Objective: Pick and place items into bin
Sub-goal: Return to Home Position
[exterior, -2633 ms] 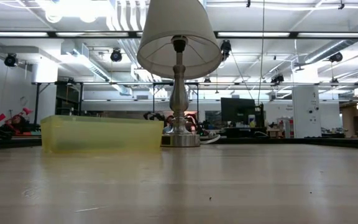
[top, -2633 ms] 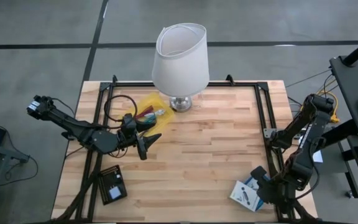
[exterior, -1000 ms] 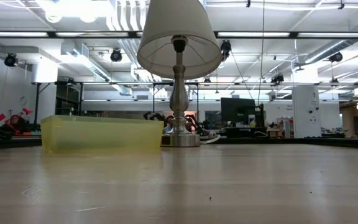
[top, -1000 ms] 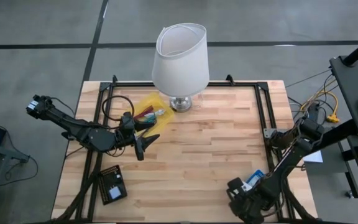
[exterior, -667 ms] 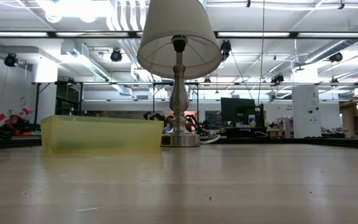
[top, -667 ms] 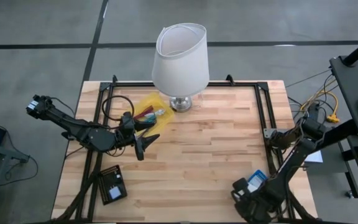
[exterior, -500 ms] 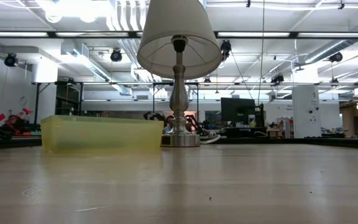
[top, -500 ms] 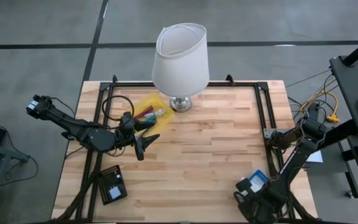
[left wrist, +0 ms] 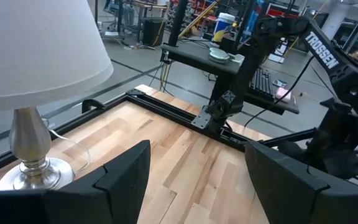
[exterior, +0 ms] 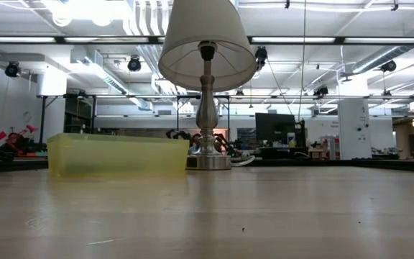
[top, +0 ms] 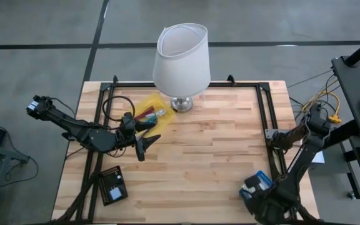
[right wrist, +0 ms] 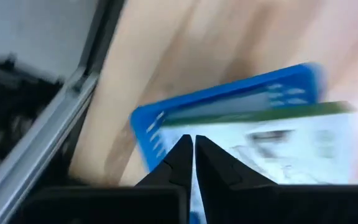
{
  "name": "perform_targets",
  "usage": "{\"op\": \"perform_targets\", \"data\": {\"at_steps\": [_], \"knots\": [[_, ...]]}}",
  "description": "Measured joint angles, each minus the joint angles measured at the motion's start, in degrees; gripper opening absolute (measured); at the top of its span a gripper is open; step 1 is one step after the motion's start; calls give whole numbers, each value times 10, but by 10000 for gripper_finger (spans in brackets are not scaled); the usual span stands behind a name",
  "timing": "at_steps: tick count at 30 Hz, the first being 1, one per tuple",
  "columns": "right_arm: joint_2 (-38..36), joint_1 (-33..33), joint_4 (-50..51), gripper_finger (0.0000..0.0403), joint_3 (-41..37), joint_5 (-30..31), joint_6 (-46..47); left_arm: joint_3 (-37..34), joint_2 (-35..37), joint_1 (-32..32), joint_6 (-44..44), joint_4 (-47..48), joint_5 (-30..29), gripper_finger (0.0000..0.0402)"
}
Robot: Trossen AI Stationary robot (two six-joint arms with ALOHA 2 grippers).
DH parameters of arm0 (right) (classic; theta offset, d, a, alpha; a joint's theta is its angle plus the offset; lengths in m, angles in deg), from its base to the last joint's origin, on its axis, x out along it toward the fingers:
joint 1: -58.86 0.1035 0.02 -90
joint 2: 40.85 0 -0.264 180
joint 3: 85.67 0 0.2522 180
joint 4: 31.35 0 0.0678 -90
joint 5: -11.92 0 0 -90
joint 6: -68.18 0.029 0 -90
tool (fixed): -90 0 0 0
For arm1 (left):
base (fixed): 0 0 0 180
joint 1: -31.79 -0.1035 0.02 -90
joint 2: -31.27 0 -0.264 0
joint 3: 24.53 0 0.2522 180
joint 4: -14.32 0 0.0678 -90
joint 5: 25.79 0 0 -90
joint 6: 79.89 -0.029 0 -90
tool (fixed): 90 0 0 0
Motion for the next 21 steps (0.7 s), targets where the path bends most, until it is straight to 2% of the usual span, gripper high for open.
{"op": "perform_targets", "data": {"at_steps": [4, 9, 12, 15, 17, 21], "knots": [[-33, 0, 0, 8, -10, 107, 75, 0, 0, 0, 0, 0, 0, 246], [-77, -20, 0, 8, -41, 229, 224, 0, 0, 0, 0, 0, -2, 246], [-109, -32, -29, 8, -66, 298, 279, 0, 0, 0, 0, -1, -2, 246], [-153, -45, -102, 8, -101, 367, 285, 0, 0, 0, 0, -1, -2, 246], [-186, -59, -171, 8, -130, 391, 259, 0, 0, 0, 0, -1, -1, 246], [-252, -97, -337, 8, -201, 377, 174, 0, 0, 0, 0, -1, -1, 246]]}}
